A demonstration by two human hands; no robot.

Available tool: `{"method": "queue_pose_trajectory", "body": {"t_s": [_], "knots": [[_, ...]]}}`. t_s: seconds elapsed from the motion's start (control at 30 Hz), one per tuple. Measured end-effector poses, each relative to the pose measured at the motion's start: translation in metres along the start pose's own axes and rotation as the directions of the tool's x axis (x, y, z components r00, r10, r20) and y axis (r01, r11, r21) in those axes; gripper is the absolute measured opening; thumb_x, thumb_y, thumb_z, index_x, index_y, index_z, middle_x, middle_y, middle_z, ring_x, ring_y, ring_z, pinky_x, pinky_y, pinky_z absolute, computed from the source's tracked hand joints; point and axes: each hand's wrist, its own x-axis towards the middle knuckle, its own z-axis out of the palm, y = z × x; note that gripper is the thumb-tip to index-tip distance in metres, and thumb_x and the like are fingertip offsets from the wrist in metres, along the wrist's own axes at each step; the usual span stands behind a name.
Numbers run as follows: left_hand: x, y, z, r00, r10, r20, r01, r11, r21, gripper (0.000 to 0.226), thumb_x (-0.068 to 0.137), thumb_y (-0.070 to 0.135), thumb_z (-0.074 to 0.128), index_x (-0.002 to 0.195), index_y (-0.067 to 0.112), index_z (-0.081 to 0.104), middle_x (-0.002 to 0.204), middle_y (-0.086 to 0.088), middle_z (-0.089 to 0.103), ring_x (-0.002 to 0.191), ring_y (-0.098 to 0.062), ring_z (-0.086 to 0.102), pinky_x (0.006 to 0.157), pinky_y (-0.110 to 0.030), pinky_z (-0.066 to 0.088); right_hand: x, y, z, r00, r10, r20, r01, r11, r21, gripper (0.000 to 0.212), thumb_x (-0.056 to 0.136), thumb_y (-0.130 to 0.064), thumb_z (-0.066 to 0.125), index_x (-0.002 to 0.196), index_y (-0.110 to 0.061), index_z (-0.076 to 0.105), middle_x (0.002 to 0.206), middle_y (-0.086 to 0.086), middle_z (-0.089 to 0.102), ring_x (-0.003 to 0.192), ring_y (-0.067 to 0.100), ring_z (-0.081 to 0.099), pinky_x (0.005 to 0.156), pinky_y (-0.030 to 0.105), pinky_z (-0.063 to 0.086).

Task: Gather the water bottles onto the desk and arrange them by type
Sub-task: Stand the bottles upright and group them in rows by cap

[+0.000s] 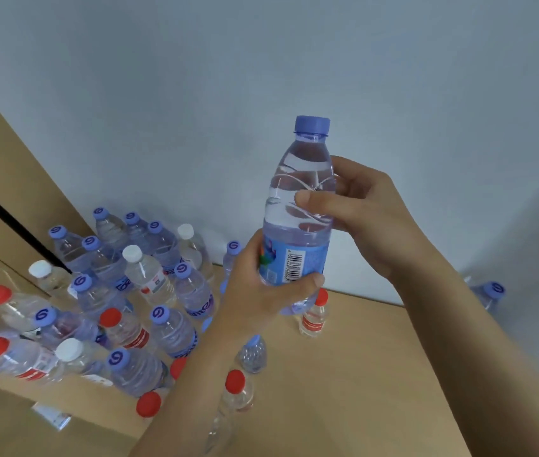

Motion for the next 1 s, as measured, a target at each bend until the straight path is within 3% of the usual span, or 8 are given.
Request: {"method": "queue_pose_trajectory", "body": {"t_s": [0.17, 0.3, 0.4, 0.57, 0.67, 0.77, 0.83, 1.0], "knots": [[0.004, 0.013, 0.020, 0.997, 0.035, -0.065, -0.032, 0.999, 0.038, 0.056, 0.068, 0.008, 0.088, 0.107, 0.032, 0.056, 0.092, 0.025, 0.069, 0.091, 0.003, 0.068, 0.065, -0.009, 0.052, -0.001, -0.005, 0.007, 0.981, 0.067, -0.183, -0.066, 0.998, 0.016, 0.041, 0.080, -0.026, 0.077, 0.116, -0.013, 0.062, 0.104, 0.004, 0.072, 0.094, 0.020, 0.072, 0.082, 0.038, 0.060], [0.005, 0.015, 0.034, 0.998, 0.010, -0.060, -0.010, 1.000, -0.001, 0.053, 0.066, 0.011, 0.089, 0.105, 0.030, 0.059, 0.089, 0.020, 0.071, 0.085, 0.001, 0.070, 0.063, -0.009, 0.051, 0.002, -0.009, 0.012, 0.951, 0.097, -0.294, -0.083, 0.995, 0.059, 0.034, 0.080, -0.018, 0.078, 0.109, -0.010, 0.063, 0.095, 0.005, 0.072, 0.083, 0.021, 0.073, 0.076, 0.038, 0.061], [0.007, 0.019, 0.036, 0.999, -0.049, 0.015, 0.050, 0.995, -0.087, 0.056, 0.057, 0.024, 0.091, 0.104, 0.030, 0.061, 0.088, 0.016, 0.073, 0.084, -0.002, 0.071, 0.063, -0.012, 0.053, 0.004, -0.016, 0.004, 0.972, 0.069, -0.223, -0.046, 0.993, 0.105, 0.031, 0.073, -0.016, 0.077, 0.100, -0.009, 0.065, 0.085, 0.003, 0.071, 0.076, 0.020, 0.072, 0.067, 0.031, 0.058], [0.012, 0.025, 0.030, 0.983, -0.067, 0.168, 0.100, 0.975, -0.196, 0.053, 0.054, 0.029, 0.084, 0.103, 0.019, 0.069, 0.095, -0.004, 0.076, 0.087, -0.017, 0.073, 0.072, -0.026, 0.058, 0.005, -0.025, -0.010, 0.999, 0.017, -0.046, -0.003, 0.958, 0.287, 0.018, 0.078, -0.006, 0.066, 0.093, -0.015, 0.068, 0.094, 0.011, 0.069, 0.085, 0.029, 0.067, 0.077, 0.039, 0.058], [0.012, 0.031, 0.034, 0.996, -0.052, 0.069, 0.062, 0.985, -0.160, 0.055, 0.052, 0.030, 0.087, 0.103, 0.022, 0.067, 0.094, 0.003, 0.076, 0.087, -0.013, 0.073, 0.069, -0.021, 0.056, 0.002, -0.027, -0.009, 0.992, 0.007, -0.126, 0.019, 0.978, 0.208, 0.019, 0.084, -0.009, 0.069, 0.102, -0.011, 0.065, 0.099, 0.011, 0.072, 0.090, 0.029, 0.072, 0.077, 0.037, 0.061], [0.008, 0.035, 0.044, 0.995, 0.033, -0.094, -0.031, 0.999, 0.020, 0.059, 0.057, 0.025, 0.090, 0.108, 0.030, 0.061, 0.096, 0.021, 0.070, 0.092, 0.001, 0.068, 0.065, -0.010, 0.052, 0.000, -0.031, -0.001, 0.944, 0.010, -0.329, 0.019, 0.996, 0.084, 0.036, 0.077, -0.023, 0.082, 0.105, -0.014, 0.063, 0.088, -0.001, 0.073, 0.079, 0.016, 0.073, 0.062, 0.023, 0.058], [0.005, 0.038, 0.052, 0.989, 0.068, -0.132, -0.060, 0.996, 0.064, 0.061, 0.057, 0.026, 0.089, 0.109, 0.035, 0.058, 0.097, 0.027, 0.067, 0.094, 0.005, 0.065, 0.064, -0.007, 0.050, -0.001, -0.035, 0.001, 0.928, -0.005, -0.372, 0.039, 0.996, 0.084, 0.036, 0.074, -0.020, 0.083, 0.103, -0.014, 0.063, 0.084, -0.002, 0.071, 0.075, 0.015, 0.073, 0.063, 0.026, 0.059], [0.007, 0.044, 0.040, 0.984, 0.000, 0.178, 0.035, 0.980, -0.193, 0.046, 0.054, 0.015, 0.089, 0.091, 0.035, 0.073, 0.089, 0.006, 0.075, 0.080, -0.009, 0.072, 0.064, -0.019, 0.056, -0.003, -0.048, -0.011, 0.983, -0.031, -0.181, 0.069, 0.977, 0.204, 0.029, 0.069, -0.011, 0.072, 0.097, -0.011, 0.065, 0.087, 0.008, 0.069, 0.076, 0.024, 0.069, 0.069, 0.035, 0.059]]}}
